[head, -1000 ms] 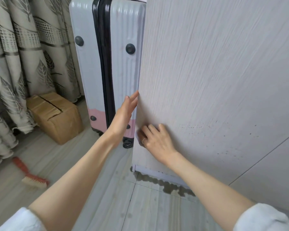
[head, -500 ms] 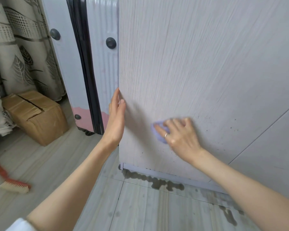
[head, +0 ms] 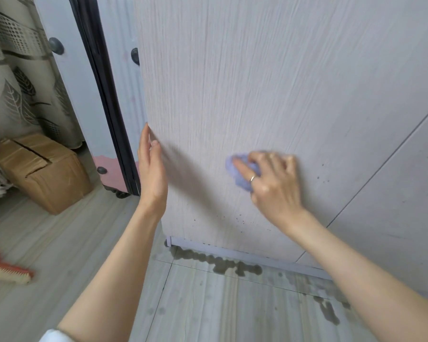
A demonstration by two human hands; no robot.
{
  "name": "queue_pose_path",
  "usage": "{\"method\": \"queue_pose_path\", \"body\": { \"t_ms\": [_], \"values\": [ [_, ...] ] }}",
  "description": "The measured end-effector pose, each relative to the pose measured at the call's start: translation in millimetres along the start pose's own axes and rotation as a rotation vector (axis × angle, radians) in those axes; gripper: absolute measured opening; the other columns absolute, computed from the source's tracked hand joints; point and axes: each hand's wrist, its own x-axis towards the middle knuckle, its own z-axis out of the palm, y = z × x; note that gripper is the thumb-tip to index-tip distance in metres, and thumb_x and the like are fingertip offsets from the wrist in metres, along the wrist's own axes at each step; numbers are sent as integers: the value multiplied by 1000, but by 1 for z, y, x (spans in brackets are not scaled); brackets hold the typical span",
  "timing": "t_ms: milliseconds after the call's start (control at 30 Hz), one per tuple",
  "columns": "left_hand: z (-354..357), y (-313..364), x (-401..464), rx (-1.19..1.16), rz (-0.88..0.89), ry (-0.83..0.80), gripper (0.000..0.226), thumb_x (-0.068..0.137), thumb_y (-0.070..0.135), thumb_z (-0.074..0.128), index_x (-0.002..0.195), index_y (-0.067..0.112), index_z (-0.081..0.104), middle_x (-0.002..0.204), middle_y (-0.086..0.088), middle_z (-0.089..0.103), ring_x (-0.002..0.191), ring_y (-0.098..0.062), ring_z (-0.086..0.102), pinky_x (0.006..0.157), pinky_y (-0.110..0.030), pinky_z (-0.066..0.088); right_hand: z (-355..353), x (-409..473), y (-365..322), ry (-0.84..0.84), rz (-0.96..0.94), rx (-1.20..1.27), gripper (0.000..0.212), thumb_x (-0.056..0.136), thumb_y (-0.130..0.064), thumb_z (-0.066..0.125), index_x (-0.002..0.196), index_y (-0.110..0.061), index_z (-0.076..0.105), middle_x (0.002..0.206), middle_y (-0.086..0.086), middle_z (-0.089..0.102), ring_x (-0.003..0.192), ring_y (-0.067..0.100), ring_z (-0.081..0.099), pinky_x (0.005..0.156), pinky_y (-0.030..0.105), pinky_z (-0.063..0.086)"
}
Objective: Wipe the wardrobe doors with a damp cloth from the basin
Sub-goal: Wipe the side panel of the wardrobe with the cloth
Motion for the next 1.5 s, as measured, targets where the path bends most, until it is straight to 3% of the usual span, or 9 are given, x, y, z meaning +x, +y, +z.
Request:
{"method": "queue_pose_path", "body": {
  "t_ms": [167, 400, 633, 733, 867, 1000, 1133, 1400, 1500],
  "values": [
    [-4, -6, 1, 25, 21, -11, 45, 103, 36, 29, 147, 38, 21, 154, 20, 18, 125, 14, 19, 102, -16, 16, -7, 13, 20, 100, 169, 1, 50, 69, 12, 52, 109, -12, 70, 92, 12, 64, 87, 24, 45, 65, 34, 23],
    [-6, -11, 1, 28, 44, -28, 47, 103, 33, 33, 148, 34, 20, 154, 20, 18, 138, 5, 16, 104, -12, 16, -12, -67, 18, -333, -261, -120, 45, 90, 2, 32, 93, -16, 73, 82, -1, 66, 68, 19, 61, 57, 30, 37],
    [-9, -16, -3, 130, 83, -141, 68, 96, 44, 45, 149, 37, 2, 156, 21, 1, 143, -3, 3, 113, -26, 9, -32, 14, 57, 113, 217, -80, 37, 67, 2, 61, 102, -11, 65, 98, 14, 61, 91, 26, 45, 68, 36, 25],
    [-12, -14, -5, 217, 87, -182, 90, 85, 51, 59, 149, 38, -3, 155, 22, -4, 144, -4, 2, 117, -36, 9, -30, -24, 48, -24, 147, -107, 36, 64, 6, 63, 97, -8, 69, 95, 17, 63, 89, 28, 47, 67, 37, 26],
    [-9, -15, -6, 280, 115, -141, 106, 76, 47, 70, 149, 34, -5, 155, 21, -2, 134, 11, 3, 109, -23, 8, -36, -92, 45, -346, -111, -170, 34, 75, 0, 41, 86, -12, 71, 85, 9, 65, 72, 25, 62, 62, 34, 26],
    [-1, -16, -1, 331, 153, -86, 110, 75, 40, 75, 150, 30, -4, 156, 15, 1, 120, 23, 2, 105, -20, 7, -44, -61, 72, -188, 43, -174, 36, 66, 5, 52, 94, -10, 68, 89, 12, 63, 79, 26, 51, 63, 35, 25],
    [7, -19, -4, 374, 154, -9, 112, 73, 39, 77, 150, 27, -4, 158, 9, 2, 124, 17, 1, 105, -23, 6, -48, -27, 81, 10, 270, -133, 51, 59, 10, 57, 104, -14, 57, 95, 15, 59, 83, 26, 45, 65, 37, 27],
    [17, -21, -4, 350, 164, 43, 112, 74, 31, 78, 150, 25, -4, 158, 4, -1, 143, -7, 3, 106, -26, 7, -53, -102, 71, -411, 48, -192, 51, 46, 11, 73, 93, -9, 70, 90, 12, 63, 76, 28, 58, 64, 36, 29],
    [17, -22, -5, 344, 164, 54, 113, 74, 31, 78, 150, 26, -4, 158, 4, -1, 143, -7, 3, 106, -26, 7, -63, -73, 91, -257, 220, -206, 52, 49, 8, 71, 98, -8, 65, 98, 15, 59, 85, 28, 48, 66, 37, 26]
  ]
}}
